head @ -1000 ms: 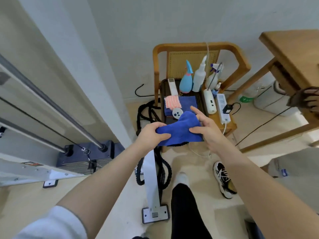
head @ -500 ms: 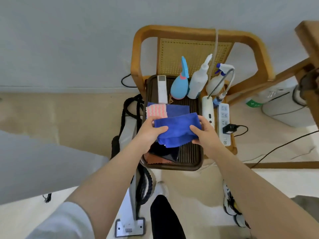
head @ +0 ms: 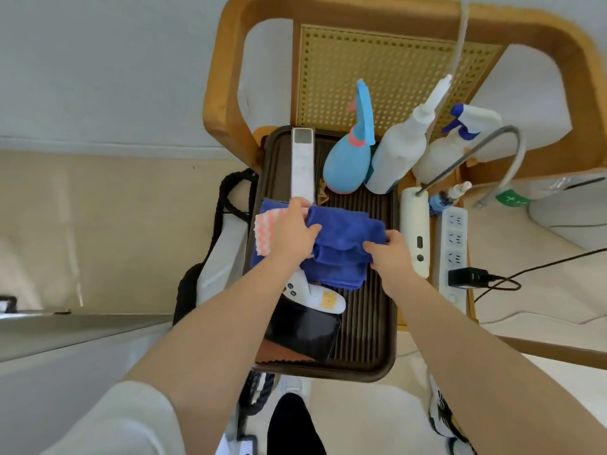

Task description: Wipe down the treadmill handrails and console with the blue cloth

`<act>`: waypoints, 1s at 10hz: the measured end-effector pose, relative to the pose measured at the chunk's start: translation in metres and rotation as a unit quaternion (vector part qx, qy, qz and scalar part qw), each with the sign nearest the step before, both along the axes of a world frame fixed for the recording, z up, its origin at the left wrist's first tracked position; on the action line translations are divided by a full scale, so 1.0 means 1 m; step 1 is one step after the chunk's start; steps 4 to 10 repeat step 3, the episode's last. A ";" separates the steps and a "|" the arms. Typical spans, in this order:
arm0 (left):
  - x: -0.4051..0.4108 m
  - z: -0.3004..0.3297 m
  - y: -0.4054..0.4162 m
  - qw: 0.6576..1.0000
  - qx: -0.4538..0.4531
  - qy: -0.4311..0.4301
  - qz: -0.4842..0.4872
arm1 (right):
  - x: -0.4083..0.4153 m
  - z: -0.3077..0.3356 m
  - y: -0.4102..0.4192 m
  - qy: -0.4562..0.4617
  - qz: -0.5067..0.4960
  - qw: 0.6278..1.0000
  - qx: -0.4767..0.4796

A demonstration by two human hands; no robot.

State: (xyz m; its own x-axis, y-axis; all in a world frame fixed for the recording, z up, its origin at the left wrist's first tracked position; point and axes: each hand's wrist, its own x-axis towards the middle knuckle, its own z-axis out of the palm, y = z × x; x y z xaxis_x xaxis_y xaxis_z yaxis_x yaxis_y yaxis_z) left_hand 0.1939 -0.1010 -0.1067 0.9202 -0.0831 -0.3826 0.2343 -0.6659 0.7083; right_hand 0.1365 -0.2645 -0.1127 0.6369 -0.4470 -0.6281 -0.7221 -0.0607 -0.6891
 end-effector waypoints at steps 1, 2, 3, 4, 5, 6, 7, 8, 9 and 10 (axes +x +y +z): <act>-0.003 -0.011 -0.002 0.992 0.089 -0.025 -0.082 | -0.004 -0.009 -0.003 0.051 0.046 0.997 -0.038; -0.011 -0.011 0.004 0.986 0.128 -0.068 -0.084 | -0.006 0.002 -0.004 0.031 0.101 0.985 -0.138; -0.022 0.002 0.017 0.988 0.092 -0.090 -0.083 | -0.014 0.030 0.004 -0.023 0.155 0.960 -0.231; -0.022 0.002 0.017 0.988 0.092 -0.090 -0.083 | -0.014 0.030 0.004 -0.023 0.155 0.960 -0.231; -0.022 0.002 0.017 0.988 0.092 -0.090 -0.083 | -0.014 0.030 0.004 -0.023 0.155 0.960 -0.231; -0.022 0.002 0.017 0.988 0.092 -0.090 -0.083 | -0.014 0.030 0.004 -0.023 0.155 0.960 -0.231; -0.022 0.002 0.017 0.988 0.092 -0.090 -0.083 | -0.014 0.030 0.004 -0.023 0.155 0.960 -0.231; -0.022 0.002 0.017 0.988 0.092 -0.090 -0.083 | -0.014 0.030 0.004 -0.023 0.155 0.960 -0.231; -0.022 0.002 0.017 0.988 0.092 -0.090 -0.083 | -0.014 0.030 0.004 -0.023 0.155 0.960 -0.231; -0.022 0.002 0.017 0.988 0.092 -0.090 -0.083 | -0.014 0.030 0.004 -0.023 0.155 0.960 -0.231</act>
